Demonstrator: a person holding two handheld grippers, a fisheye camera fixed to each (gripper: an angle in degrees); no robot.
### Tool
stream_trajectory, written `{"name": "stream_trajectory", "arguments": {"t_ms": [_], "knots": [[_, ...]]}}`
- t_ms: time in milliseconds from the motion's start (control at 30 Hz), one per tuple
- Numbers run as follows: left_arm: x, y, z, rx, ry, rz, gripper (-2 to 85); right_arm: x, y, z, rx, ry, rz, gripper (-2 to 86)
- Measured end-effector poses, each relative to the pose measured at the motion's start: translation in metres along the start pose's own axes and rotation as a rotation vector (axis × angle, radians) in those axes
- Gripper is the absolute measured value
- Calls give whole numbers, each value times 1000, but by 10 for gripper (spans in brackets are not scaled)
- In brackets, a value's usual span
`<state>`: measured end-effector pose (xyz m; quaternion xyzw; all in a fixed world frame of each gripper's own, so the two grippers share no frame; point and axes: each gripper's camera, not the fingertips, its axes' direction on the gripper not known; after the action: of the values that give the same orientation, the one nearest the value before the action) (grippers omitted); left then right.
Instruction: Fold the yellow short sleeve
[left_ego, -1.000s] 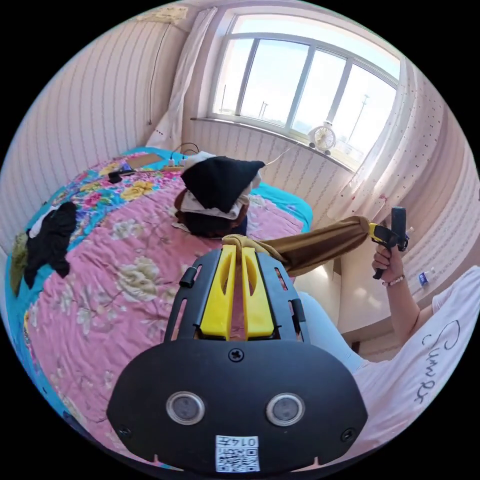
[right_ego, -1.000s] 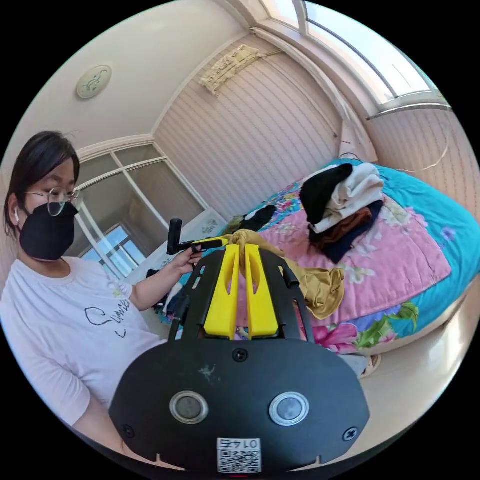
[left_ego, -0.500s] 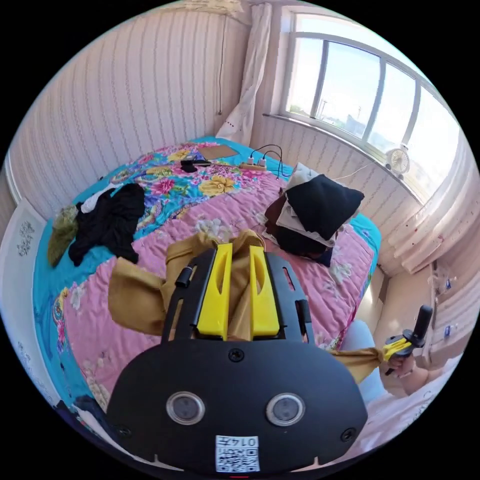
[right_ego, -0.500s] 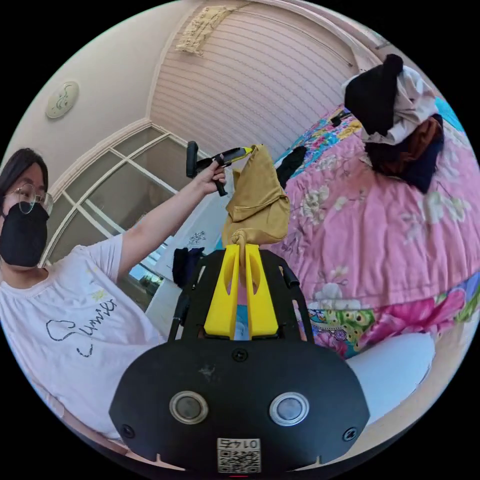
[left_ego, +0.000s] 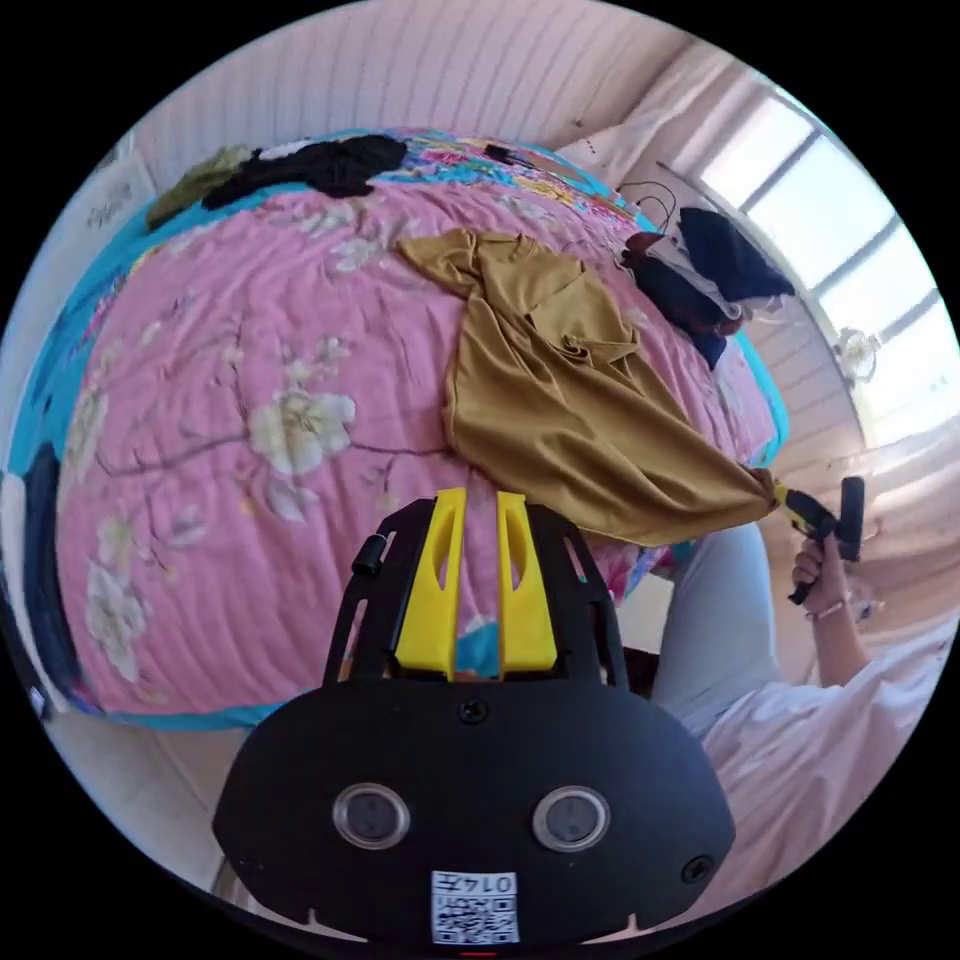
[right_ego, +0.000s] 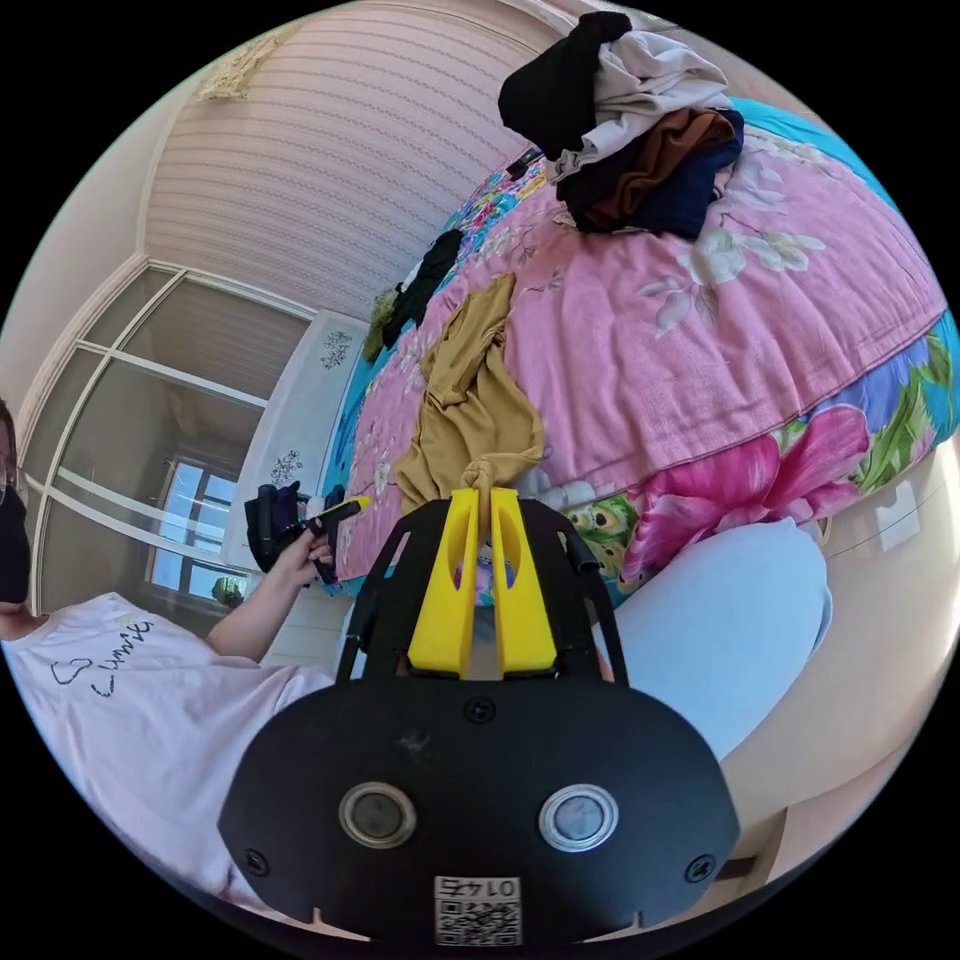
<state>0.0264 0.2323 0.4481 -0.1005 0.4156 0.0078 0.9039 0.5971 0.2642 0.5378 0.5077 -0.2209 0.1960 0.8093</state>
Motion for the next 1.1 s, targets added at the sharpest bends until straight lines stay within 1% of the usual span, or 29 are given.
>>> {"name": "stream_trajectory", "arguments": {"t_ms": [67,133,200,267,300,367,433,467,567,633,667,700,733,800,867,933,1000,1067,1100], "knots": [[6,11,9,26,59,-31,49,-8,-7,-9,41,-22,-12,10],[23,13,20,11,36,2,51,-17,-14,-21,110,-39,-40,10],[31,9,25,12,6,-9,58,-28,-25,-39,206,41,-93,10],[32,3,23,11,-23,8,62,-28,-34,-46,236,125,-91,10],[34,0,19,6,-59,25,63,-25,-40,-46,231,174,-86,10],[36,-3,12,8,-110,64,65,-20,-48,-40,188,213,-72,10],[40,-9,7,17,-150,118,67,-17,-52,-33,158,190,-54,10],[44,-15,2,49,-155,149,78,-17,-52,-29,149,159,-41,10],[52,-35,-7,128,-130,223,84,-21,-52,-24,147,149,-23,10],[55,-47,-6,99,-82,265,53,-25,-50,-27,169,151,-26,10],[54,-55,-8,53,-33,253,12,-28,-50,-30,184,152,-30,10],[55,-60,-20,57,2,247,4,-31,-51,-34,196,153,-35,10],[56,-62,-30,79,8,252,0,-32,-52,-36,201,154,-39,10],[64,-76,-69,189,-11,260,-5,-35,-58,-43,211,163,-57,10],[73,-100,-89,222,-4,268,-4,-34,-66,-43,212,193,-57,10],[83,-125,-99,215,-44,271,3,-31,-73,-42,228,213,-44,10],[90,-150,-100,149,-153,253,30,-24,-81,-36,220,239,0,10],[85,-157,-105,100,-185,206,51,-21,-85,-32,204,260,17,10],[79,-155,-112,79,-169,177,57,-18,-86,-29,192,278,23,10]]}}
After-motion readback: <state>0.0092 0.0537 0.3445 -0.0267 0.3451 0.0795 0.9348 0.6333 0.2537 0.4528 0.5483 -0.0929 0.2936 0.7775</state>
